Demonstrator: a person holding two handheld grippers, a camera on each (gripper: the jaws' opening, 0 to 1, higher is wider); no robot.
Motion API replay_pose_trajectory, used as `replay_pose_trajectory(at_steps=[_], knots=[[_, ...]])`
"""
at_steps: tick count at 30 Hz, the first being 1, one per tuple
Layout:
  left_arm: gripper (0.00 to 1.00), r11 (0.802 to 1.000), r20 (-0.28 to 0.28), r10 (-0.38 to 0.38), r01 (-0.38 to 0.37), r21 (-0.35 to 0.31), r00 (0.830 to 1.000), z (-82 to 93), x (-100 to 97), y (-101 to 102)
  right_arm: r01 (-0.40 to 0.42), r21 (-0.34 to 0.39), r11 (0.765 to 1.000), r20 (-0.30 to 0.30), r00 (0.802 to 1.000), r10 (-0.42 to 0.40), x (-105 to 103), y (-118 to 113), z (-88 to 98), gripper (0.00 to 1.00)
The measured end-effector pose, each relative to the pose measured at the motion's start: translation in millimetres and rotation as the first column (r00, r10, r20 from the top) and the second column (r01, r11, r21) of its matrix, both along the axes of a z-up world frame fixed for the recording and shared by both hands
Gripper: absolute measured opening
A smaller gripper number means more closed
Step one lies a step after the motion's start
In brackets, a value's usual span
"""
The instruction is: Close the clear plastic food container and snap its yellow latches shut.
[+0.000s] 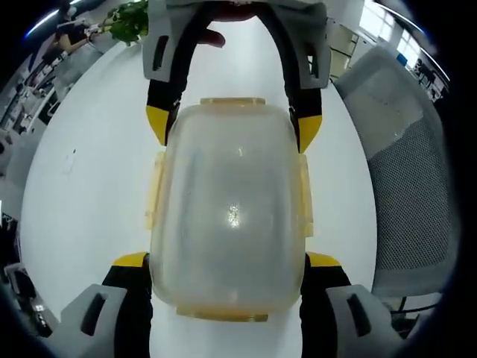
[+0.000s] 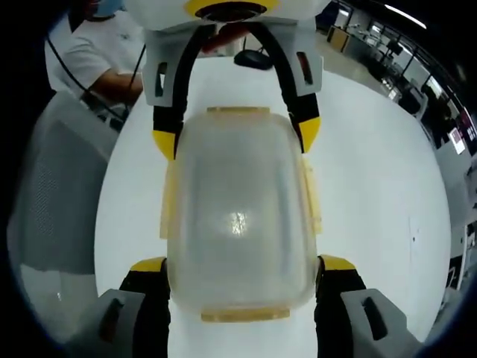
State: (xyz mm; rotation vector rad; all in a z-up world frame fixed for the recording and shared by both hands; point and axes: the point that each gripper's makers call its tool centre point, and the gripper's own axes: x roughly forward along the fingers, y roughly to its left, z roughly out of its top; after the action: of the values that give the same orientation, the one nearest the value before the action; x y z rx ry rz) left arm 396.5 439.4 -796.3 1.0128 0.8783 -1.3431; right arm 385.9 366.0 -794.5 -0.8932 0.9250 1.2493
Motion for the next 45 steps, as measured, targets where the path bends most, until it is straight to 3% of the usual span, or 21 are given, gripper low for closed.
replay_pose_trajectory(at_steps=[23,36,45], knots=[[0.82,1.0,0.004,-0.003,0.003,-0.011,1.0,-0.8,1.4,0,0.026,-0.035,0.999,0.012,1.0,-0.026,3,2,-3.8,0.81],[0.83,1.0,0.011,0.003,-0.003,0.012,1.0,-2.0,19.0,0,0.033,-0.022,0.999,0.019,0.999,-0.033,20,2,-2.9,0.82],[0.83,1.0,0.012,0.022,-0.022,-0.015,1.0,-2.0,31.4,-1,0.027,-0.02,0.999,0.022,0.999,-0.027,33,1,-4.2,0.82]])
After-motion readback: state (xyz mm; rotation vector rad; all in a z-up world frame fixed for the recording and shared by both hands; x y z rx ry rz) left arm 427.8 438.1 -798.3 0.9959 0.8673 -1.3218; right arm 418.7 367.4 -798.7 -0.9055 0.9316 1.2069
